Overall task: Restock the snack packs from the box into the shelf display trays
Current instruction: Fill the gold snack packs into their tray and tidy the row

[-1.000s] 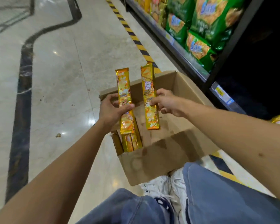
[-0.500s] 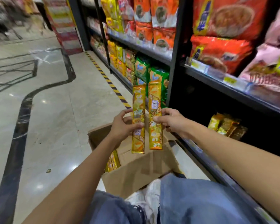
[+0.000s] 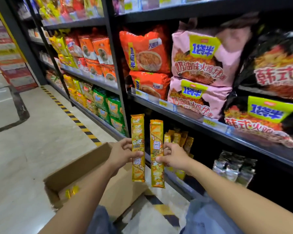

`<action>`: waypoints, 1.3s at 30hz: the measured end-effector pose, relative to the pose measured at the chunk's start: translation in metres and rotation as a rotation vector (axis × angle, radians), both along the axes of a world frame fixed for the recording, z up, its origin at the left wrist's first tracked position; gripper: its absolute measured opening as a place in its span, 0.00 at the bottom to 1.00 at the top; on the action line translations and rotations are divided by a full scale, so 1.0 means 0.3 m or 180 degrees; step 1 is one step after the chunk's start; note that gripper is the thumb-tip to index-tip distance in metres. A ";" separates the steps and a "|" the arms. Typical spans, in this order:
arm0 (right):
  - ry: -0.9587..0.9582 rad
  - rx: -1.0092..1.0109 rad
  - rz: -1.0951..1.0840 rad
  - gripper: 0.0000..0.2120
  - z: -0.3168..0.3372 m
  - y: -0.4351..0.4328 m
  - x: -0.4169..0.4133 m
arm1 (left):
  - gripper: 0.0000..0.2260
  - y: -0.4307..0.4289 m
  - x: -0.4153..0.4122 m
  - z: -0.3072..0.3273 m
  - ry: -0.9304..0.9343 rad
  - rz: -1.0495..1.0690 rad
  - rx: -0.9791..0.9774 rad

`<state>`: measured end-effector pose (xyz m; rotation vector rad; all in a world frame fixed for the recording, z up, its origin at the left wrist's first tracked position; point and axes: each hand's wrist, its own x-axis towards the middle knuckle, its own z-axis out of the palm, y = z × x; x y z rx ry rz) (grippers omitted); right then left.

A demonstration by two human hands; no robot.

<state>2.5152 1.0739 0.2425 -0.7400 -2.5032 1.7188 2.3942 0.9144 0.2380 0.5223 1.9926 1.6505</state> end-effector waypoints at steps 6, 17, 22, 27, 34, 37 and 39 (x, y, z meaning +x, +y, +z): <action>-0.0144 0.0683 -0.0486 0.19 -0.012 0.182 0.108 | 0.17 0.177 0.025 -0.022 0.0084 -0.0385 -0.0116; -0.0573 0.1274 -0.1199 0.21 -0.266 0.351 0.049 | 0.17 0.465 -0.128 -0.252 0.0033 -0.0682 -0.0017; -0.0568 0.1177 -0.1531 0.18 -0.381 0.444 -0.061 | 0.17 0.588 -0.200 -0.395 -0.0162 -0.0694 0.0075; -0.0969 0.0944 -0.1743 0.16 -0.506 0.522 -0.155 | 0.18 0.696 -0.251 -0.511 -0.0129 -0.0763 0.0072; -0.1087 0.0727 -0.1805 0.12 -0.661 0.552 -0.215 | 0.17 0.714 -0.375 -0.622 -0.0045 -0.0839 0.0094; -0.1075 0.0808 -0.1907 0.11 -0.701 0.547 -0.219 | 0.16 0.712 -0.395 -0.666 -0.0056 -0.0956 0.0074; -0.1070 0.0839 -0.1918 0.11 -0.724 0.549 -0.220 | 0.16 0.717 -0.392 -0.686 -0.0084 -0.1042 0.0106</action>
